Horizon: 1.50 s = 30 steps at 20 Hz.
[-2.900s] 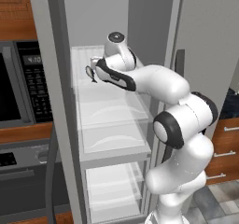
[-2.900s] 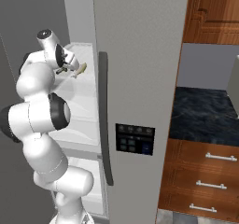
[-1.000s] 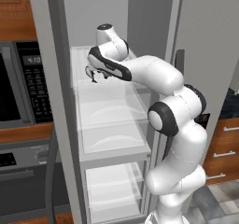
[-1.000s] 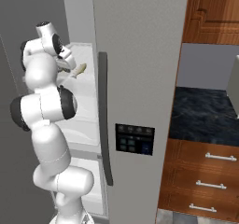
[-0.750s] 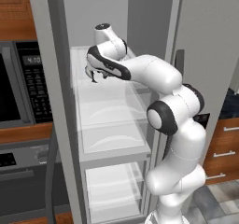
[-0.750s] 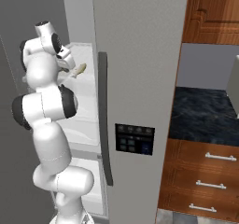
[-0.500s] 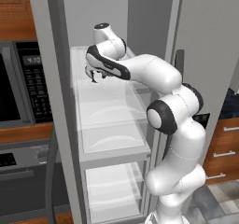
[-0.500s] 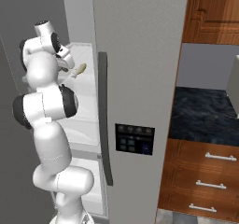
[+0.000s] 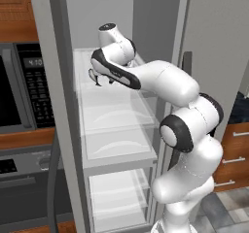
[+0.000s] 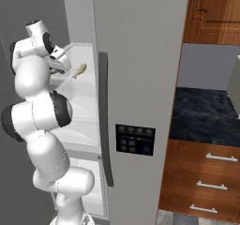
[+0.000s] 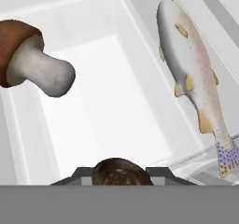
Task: Place one mushroom and one fish in each tupperware on the nearby counter, to pack two identical lunches.
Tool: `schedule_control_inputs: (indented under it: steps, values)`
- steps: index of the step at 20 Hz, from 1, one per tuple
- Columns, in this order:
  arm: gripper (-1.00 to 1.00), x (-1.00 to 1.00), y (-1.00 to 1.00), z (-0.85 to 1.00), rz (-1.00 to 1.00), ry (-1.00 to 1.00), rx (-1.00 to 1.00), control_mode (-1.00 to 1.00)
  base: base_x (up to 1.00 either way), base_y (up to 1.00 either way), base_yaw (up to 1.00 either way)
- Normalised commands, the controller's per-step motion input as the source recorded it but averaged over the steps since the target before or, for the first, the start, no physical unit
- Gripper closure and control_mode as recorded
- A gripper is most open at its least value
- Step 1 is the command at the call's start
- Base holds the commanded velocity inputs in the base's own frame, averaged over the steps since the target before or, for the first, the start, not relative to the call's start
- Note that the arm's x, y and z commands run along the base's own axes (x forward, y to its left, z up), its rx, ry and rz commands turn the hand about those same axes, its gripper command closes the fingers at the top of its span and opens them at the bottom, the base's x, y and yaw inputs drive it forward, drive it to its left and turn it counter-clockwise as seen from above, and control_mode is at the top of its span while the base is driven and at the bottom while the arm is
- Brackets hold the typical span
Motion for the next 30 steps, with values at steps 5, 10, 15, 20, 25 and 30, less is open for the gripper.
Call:
schedule_control_inputs:
  steps: [5, 10, 15, 20, 25, 30]
  values:
    - [1.0, -1.0, -0.55, 0.0, -0.01, -0.2, 0.04, -1.0, 0.0, 0.0, 0.0]
    - [1.0, -1.0, -0.57, 0.01, 0.03, -0.2, 0.18, -1.0, 0.0, 0.0, 0.0]
    - [1.0, -1.0, -0.28, 0.03, 0.19, -0.22, 0.07, -1.0, 0.0, 0.0, 0.0]
    - [1.0, -1.0, -0.29, 0.17, 0.26, -0.07, 0.0, -1.0, 0.0, 0.0, 0.0]
    - [1.0, -0.99, -0.43, 0.25, 0.18, 0.0, 0.0, -1.0, 0.0, 0.0, 0.0]
    - [1.0, -0.93, -0.07, 0.45, 0.11, -0.03, 0.0, -1.0, 0.0, 0.0, 0.0]
